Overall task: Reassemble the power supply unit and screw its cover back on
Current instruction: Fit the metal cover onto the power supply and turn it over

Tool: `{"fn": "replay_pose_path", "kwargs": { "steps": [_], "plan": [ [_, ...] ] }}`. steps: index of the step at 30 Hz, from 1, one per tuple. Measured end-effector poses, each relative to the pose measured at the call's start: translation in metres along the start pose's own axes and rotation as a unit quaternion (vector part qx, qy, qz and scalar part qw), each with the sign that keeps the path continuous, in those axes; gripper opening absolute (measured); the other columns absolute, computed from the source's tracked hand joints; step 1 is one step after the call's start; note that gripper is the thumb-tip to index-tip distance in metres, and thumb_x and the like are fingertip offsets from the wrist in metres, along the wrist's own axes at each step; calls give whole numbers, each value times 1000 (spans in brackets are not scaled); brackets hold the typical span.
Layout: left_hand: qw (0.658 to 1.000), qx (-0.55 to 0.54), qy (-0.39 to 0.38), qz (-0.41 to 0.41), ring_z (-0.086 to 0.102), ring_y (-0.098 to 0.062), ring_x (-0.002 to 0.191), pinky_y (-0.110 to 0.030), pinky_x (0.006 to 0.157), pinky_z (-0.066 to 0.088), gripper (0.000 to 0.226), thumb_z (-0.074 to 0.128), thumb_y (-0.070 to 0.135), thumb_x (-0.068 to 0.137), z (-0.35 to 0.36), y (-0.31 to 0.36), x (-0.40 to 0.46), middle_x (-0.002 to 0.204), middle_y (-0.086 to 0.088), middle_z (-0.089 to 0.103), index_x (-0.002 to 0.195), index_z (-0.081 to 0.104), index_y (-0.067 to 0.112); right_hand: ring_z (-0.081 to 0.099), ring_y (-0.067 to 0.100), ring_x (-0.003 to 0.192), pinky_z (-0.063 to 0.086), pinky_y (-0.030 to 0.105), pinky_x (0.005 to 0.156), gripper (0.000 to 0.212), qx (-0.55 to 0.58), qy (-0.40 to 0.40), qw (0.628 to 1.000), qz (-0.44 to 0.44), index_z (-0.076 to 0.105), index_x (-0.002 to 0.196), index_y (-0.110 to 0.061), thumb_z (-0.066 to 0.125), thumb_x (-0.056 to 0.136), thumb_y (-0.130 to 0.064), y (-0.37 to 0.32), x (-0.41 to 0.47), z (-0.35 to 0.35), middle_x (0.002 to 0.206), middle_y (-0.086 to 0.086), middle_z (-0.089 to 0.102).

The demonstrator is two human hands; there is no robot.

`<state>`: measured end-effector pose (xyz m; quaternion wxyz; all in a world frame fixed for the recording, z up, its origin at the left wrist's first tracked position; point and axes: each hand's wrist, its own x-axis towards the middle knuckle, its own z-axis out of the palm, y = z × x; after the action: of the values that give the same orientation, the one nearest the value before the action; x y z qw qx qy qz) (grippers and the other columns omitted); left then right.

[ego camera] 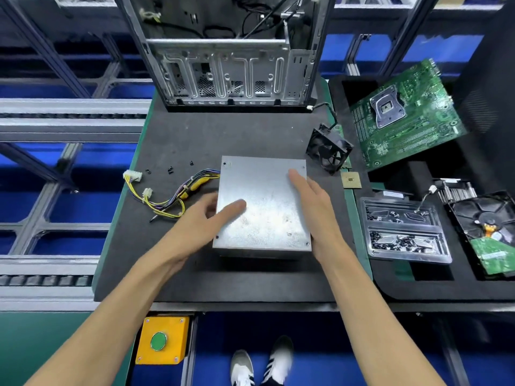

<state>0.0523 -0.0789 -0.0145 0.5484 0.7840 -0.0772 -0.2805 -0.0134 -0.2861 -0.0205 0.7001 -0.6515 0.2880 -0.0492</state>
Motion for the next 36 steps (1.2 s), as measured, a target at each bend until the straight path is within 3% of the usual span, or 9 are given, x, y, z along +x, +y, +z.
{"fn": "replay_pose_path", "kwargs": {
  "steps": [2,6,9,13,18,23,28,32,36],
  "plan": [
    [999,-12,-39,-21,70,-19,111,-56,103,50,50,72,60,76,1,1,3,115,11,75,119,69,34,59,-21,101,45,3,71,12,-14,-16,1000,2,70,103,-60,64,93,-60,-4,1,2,110,-35,68],
    [996,-26,-5,85,66,-9,118,-40,101,54,54,79,53,73,-2,3,-1,126,13,71,123,69,38,72,8,104,57,23,73,65,83,-17,995,-48,51,126,-31,80,75,-58,-3,5,2,125,-5,68],
    [984,11,-6,179,62,-7,124,-22,99,50,60,80,36,81,-12,8,1,133,14,66,136,58,30,64,6,119,55,24,90,74,81,-26,983,-164,43,130,-32,86,70,-43,-13,8,-2,131,-6,61],
    [978,27,14,206,64,-5,119,-20,102,49,49,80,13,86,-13,10,-6,125,17,70,127,61,30,52,9,132,45,28,109,114,12,-74,967,-245,18,155,-22,88,65,-28,-14,4,-10,141,3,48],
    [975,139,12,170,68,9,99,-2,82,45,36,81,52,75,-34,37,-31,104,30,73,109,68,47,46,-1,135,38,12,107,122,-62,-144,951,-266,14,162,-13,90,67,-7,-3,-6,-27,140,-32,50],
    [951,236,83,179,63,-17,62,-24,61,50,40,77,62,67,-56,63,-45,66,6,69,75,71,23,46,-4,132,38,10,105,114,-91,-163,942,-279,21,156,-10,91,66,-11,-3,-11,-34,139,-39,43],
    [900,302,106,295,51,-13,121,-25,106,35,51,59,59,87,-15,82,-40,126,8,57,127,62,28,44,-5,135,37,8,105,116,-101,-166,945,-265,17,158,-18,92,69,-15,-4,-13,-34,140,-34,45],
    [888,378,79,249,35,-12,144,-42,122,16,67,45,70,87,24,93,-29,149,9,45,146,49,39,49,-4,132,42,11,102,118,-91,-159,951,-248,17,158,-24,94,68,-12,-4,-15,-32,143,-22,46],
    [892,422,96,130,4,-17,155,-60,122,3,115,36,98,57,50,101,-26,165,-1,16,155,30,36,49,-1,133,44,12,100,114,-81,-147,952,-254,19,157,-23,87,67,-11,-2,-18,-29,135,-38,49]
  ]
}}
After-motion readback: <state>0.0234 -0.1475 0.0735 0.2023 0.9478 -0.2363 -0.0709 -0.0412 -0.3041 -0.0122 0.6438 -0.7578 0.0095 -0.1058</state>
